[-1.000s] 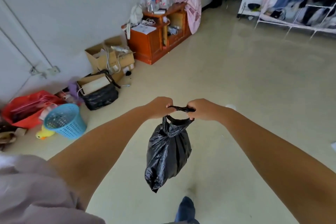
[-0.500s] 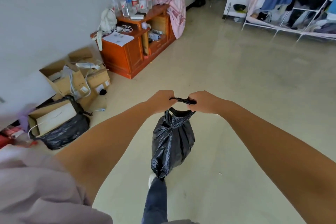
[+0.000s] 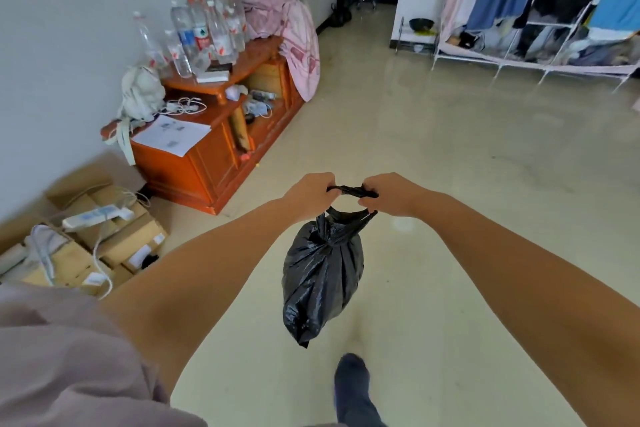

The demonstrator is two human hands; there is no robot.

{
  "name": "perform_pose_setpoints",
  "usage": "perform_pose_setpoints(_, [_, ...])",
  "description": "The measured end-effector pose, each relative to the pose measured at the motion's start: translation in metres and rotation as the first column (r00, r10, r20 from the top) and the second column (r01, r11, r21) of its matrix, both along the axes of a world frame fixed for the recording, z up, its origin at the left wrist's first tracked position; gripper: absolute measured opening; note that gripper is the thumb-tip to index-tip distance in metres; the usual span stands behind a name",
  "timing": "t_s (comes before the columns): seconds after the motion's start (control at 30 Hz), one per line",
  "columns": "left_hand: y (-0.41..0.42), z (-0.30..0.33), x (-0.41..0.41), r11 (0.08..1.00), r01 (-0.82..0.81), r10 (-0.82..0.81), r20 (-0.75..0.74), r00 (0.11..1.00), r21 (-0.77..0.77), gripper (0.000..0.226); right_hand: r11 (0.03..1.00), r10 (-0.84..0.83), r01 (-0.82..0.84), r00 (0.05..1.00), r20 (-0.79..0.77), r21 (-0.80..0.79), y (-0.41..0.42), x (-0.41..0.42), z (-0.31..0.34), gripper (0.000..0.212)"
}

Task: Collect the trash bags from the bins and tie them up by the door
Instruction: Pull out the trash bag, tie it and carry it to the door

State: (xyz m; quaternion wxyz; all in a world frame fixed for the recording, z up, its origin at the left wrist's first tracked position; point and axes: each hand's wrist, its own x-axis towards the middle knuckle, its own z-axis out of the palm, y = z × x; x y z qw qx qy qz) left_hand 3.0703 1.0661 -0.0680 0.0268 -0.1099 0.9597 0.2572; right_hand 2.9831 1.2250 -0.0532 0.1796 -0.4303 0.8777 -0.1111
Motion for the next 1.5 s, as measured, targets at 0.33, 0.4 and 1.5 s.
perform_pose_setpoints(0.33, [-0.124,-0.002,-0.277,1.000,0.004,-0.004,0.001,1.000,0.009,0.021,0.999,0.016,-0.016,1.000,0.022,0.027,-0.122,-0.274,0.006,0.021])
perform_pose_setpoints(0.4, [-0.149,-0.001,-0.330,1.000,-0.008,0.008,-0.014,1.000,0.018,0.022,0.999,0.017,-0.018,0.999,0.030,0.030,-0.147,-0.326,0.011,0.025])
perform_pose_setpoints(1.5, [-0.445,-0.027,-1.195,0.993,0.091,-0.090,-0.017,0.996,0.075,0.025,0.994,-0.057,0.056,0.998,0.004,0.091,-0.435,-1.162,-0.010,0.029])
